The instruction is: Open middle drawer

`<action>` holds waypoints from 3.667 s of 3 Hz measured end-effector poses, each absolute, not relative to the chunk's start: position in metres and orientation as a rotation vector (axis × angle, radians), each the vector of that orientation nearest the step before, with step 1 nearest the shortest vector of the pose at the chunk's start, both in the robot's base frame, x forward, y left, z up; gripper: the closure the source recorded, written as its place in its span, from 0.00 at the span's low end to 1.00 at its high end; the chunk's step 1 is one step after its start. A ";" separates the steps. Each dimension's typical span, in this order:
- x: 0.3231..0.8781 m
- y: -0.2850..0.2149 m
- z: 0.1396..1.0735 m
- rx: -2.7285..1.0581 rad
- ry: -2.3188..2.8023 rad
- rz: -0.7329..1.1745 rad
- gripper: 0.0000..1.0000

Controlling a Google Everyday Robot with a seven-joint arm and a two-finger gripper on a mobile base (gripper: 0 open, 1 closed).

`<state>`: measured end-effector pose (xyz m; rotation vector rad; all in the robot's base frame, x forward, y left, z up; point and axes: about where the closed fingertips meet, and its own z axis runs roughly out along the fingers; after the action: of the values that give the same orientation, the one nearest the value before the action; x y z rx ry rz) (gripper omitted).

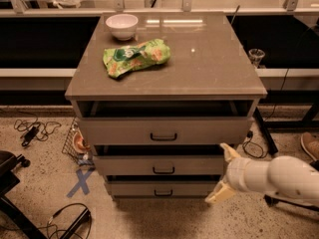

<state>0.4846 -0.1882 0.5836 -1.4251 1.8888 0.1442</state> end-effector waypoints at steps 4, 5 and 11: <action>0.557 -0.135 0.453 -1.562 1.933 0.171 0.00; 0.578 -0.130 0.441 -1.571 1.962 0.192 0.00; 0.531 -0.159 0.435 -1.519 2.101 0.213 1.00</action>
Offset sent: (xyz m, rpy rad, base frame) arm 0.0554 0.0658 -0.1201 -0.0976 0.0243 0.1145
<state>0.5310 -0.1590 0.4347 -1.5192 2.1006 0.2126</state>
